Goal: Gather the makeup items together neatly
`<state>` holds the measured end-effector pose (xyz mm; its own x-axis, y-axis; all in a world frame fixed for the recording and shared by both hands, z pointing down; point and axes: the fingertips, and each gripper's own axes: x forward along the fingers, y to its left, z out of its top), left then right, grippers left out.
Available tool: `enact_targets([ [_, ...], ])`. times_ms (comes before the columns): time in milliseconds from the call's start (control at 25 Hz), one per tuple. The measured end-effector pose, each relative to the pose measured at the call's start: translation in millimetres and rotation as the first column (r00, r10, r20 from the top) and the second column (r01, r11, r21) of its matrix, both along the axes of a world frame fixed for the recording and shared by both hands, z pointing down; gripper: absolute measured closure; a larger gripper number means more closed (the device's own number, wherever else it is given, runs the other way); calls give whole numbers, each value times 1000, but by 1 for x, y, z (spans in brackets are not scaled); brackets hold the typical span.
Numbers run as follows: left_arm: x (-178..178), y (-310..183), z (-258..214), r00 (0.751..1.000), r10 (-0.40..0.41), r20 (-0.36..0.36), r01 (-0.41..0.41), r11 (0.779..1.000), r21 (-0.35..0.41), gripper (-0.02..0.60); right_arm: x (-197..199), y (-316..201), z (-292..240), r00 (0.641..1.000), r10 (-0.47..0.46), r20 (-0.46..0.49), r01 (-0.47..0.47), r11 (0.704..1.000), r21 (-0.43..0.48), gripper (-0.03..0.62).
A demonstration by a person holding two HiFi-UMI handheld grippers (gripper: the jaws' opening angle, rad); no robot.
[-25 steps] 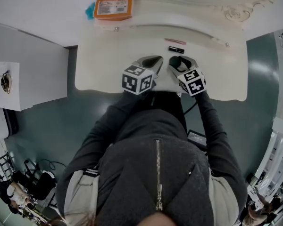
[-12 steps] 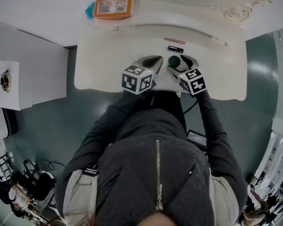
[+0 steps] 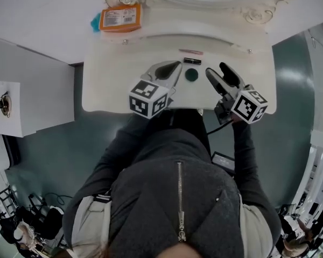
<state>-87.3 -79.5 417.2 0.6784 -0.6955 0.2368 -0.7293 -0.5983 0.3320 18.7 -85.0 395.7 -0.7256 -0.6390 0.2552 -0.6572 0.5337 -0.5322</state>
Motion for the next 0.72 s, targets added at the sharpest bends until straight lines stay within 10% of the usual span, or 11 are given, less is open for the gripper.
enact_targets([
  [200,4,14,-59,998,6,-56,0,994,111,571,10,14,-57,958,219,184,-228,973,28,410],
  [400,5,31,-68,997,-7,-79,15,995,103,571,-9,38,-60,950,295,100,-306,945,118,589],
  [720,-2,40,-46,996,-68,-63,72,996,60,571,-73,66,-42,971,217,-99,-187,949,252,591],
])
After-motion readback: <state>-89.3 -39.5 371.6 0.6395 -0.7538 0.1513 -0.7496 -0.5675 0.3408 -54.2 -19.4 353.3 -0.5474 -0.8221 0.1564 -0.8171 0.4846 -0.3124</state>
